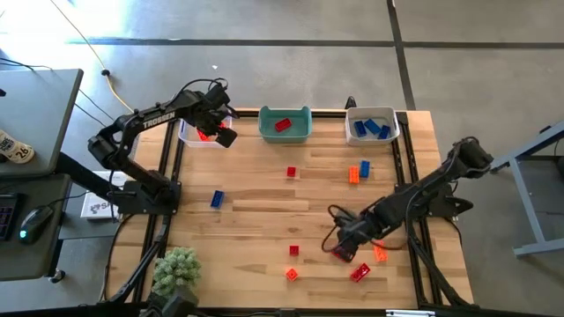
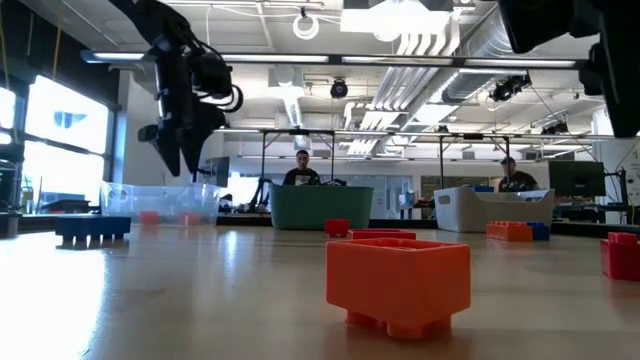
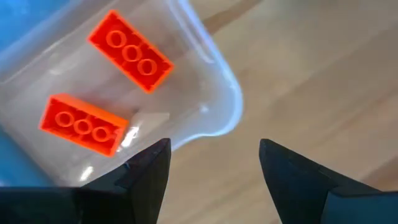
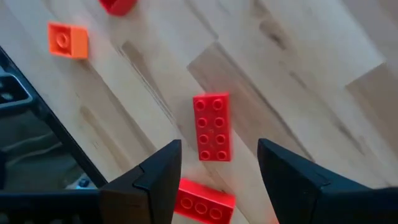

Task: Sort & place blocks by color
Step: Put the red game piece into the green bin

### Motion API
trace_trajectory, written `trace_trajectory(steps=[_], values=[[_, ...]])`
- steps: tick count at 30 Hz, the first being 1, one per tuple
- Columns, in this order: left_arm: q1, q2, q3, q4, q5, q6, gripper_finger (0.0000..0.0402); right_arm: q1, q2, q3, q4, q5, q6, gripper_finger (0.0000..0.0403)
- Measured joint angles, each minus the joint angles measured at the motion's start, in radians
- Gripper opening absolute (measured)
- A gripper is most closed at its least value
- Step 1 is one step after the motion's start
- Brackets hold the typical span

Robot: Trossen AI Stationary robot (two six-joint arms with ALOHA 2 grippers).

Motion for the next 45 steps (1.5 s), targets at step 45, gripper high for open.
trace_trajectory(steps=[45], values=[[-0.325,-0.282,0.000,-0.004,0.001,-0.085,0.0234,-0.012,0.299,0.000,0.129,-0.020,0.050,0.0112]])
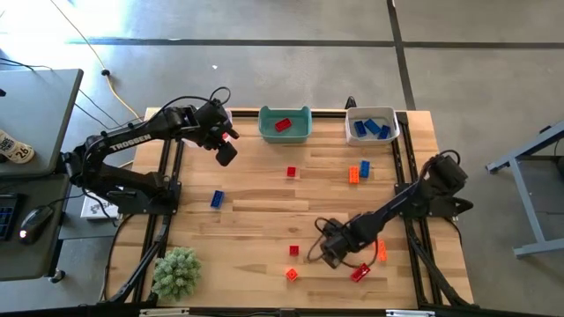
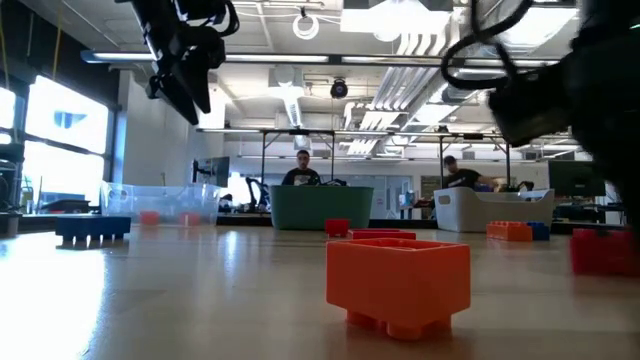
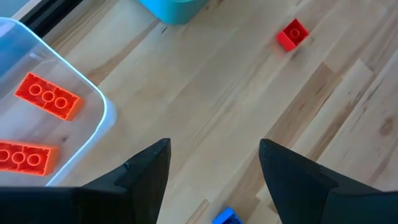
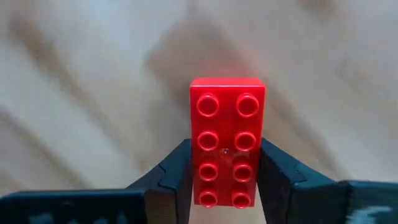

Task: Sort & place blocks by color
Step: Put the red game piece into the green bin

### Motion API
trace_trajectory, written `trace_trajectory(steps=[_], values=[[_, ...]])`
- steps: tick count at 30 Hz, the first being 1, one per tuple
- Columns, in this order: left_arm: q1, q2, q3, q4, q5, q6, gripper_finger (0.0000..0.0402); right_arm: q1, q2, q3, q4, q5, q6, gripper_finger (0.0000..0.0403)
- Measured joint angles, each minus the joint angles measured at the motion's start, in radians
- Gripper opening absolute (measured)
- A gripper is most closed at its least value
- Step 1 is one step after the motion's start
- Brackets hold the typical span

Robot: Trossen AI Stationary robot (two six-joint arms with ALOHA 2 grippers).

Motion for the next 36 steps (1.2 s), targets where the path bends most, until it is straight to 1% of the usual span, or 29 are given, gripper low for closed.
trace_trajectory(steps=[5,10,14,18,22,27,32,36], values=[[0.000,0.000,0.000,0.000,0.000,0.015,0.0234,-0.081,-0.043,-0.002,0.007,0.061,-0.009,0.0112],[-0.004,0.000,0.000,0.003,0.000,0.029,0.0234,-0.188,-0.106,-0.002,0.046,0.137,-0.069,0.0112],[-0.013,0.001,0.000,0.023,0.000,0.029,0.0234,-0.301,-0.166,-0.002,0.079,0.214,-0.154,0.0112],[-0.013,0.001,0.000,0.023,0.000,0.029,0.0234,-0.430,-0.217,-0.001,0.152,0.284,-0.295,0.0112],[-0.013,0.001,0.000,0.024,0.000,0.028,0.0234,-0.563,-0.248,-0.001,0.300,0.315,-0.463,0.0112],[-0.013,0.001,0.000,0.024,0.000,-0.009,0.0234,-0.720,-0.249,-0.001,0.564,0.309,-0.677,0.0112],[-0.013,0.001,0.000,0.023,0.000,-0.112,0.0234,-0.854,-0.242,0.000,0.795,0.311,-0.840,0.0112],[-0.013,0.001,0.000,0.023,0.000,-0.197,0.0234,-0.939,-0.219,0.000,0.951,0.324,-0.960,0.0112]])
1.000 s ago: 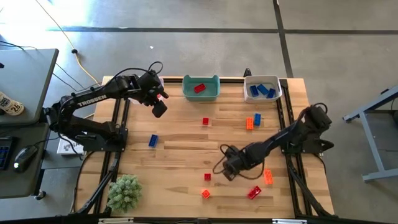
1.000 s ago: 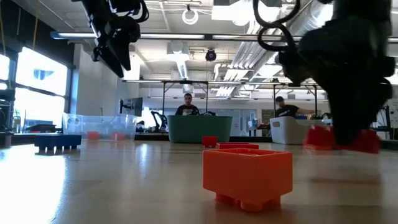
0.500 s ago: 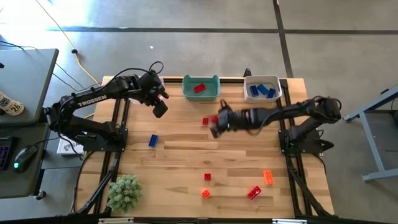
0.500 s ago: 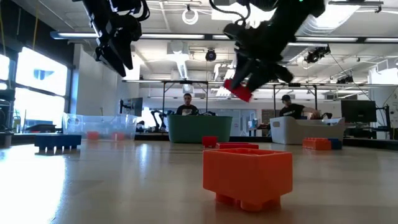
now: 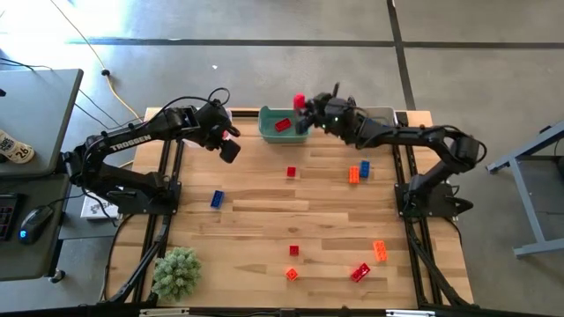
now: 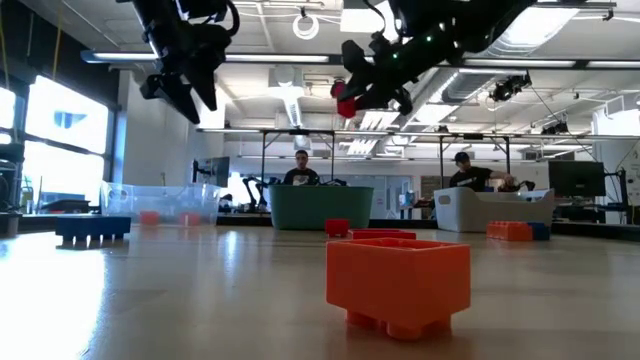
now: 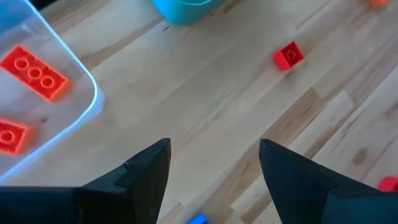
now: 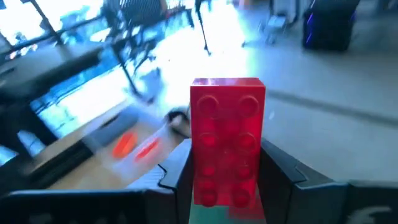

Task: Sort & place blocks by color
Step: Put the red game piece into the green bin

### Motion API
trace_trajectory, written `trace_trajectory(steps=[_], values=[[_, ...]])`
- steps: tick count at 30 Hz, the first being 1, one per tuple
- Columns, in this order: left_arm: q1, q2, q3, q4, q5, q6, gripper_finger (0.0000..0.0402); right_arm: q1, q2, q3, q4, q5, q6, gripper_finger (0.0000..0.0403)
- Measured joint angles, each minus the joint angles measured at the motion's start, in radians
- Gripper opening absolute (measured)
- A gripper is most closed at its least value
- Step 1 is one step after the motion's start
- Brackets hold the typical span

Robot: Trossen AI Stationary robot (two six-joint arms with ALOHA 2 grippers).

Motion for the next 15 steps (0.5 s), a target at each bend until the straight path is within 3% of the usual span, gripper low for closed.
trace_trajectory(steps=[5,15], values=[[0.000,0.000,0.000,0.000,0.000,-0.066,0.0234,-0.067,0.068,0.000,0.108,-0.083,-0.070,0.0112],[-0.017,0.000,0.000,-0.012,0.006,-0.169,0.0234,-0.150,0.196,0.000,-0.029,-0.261,0.014,0.0112]])
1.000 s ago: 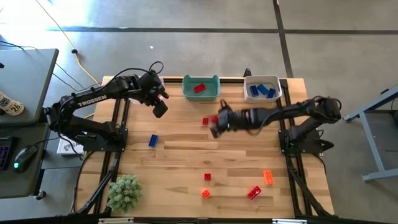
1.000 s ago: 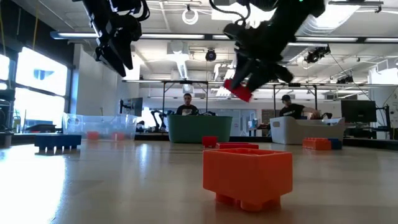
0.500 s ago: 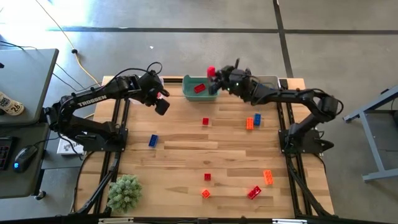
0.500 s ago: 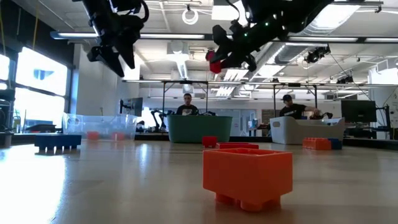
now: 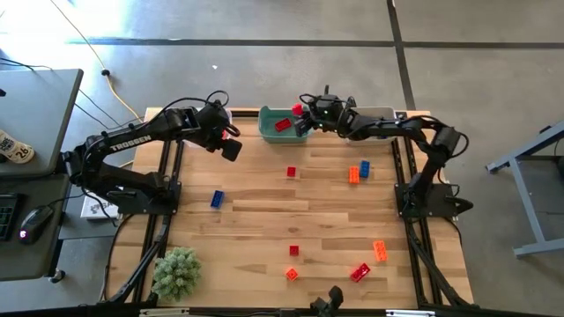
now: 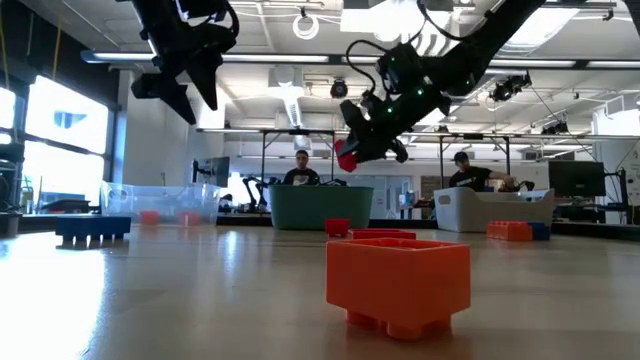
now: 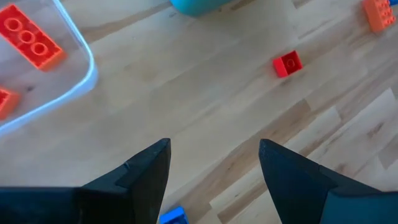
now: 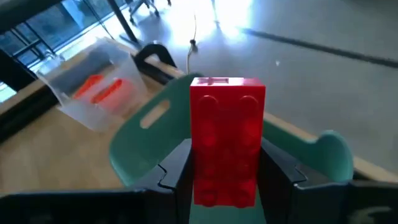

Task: Sort & place blocks by color
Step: Put the red game piece into the green bin, then put the blue game piece into the white bin

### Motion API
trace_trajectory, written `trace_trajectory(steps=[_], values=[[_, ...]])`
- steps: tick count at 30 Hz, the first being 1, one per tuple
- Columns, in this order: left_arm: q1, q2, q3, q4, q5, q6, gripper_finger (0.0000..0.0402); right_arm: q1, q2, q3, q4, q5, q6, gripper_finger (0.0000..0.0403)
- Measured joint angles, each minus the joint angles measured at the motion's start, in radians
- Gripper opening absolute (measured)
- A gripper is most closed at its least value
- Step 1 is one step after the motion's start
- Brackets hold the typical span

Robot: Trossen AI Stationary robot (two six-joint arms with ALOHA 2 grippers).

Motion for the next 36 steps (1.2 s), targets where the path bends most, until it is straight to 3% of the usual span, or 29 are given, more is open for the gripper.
trace_trajectory(steps=[4,11,16,27,36], values=[[-0.021,0.000,0.000,0.000,0.002,-0.002,0.0234,-0.019,0.023,0.000,-0.006,-0.042,0.004,0.0120],[-0.055,0.000,0.000,0.000,0.002,-0.001,0.0234,-0.037,0.030,0.000,-0.010,-0.054,-0.001,0.0201],[-0.071,0.000,0.000,0.000,0.002,0.001,0.0234,-0.037,0.030,0.000,-0.011,-0.071,0.006,0.0235],[-0.079,0.000,0.000,-0.001,-0.003,0.031,0.0234,-0.034,-0.082,0.000,-0.061,-0.104,0.026,0.0242],[-0.078,0.000,0.000,-0.138,-0.025,-0.040,0.0235,0.008,-0.216,0.000,-0.167,-0.005,0.024,0.0242]])
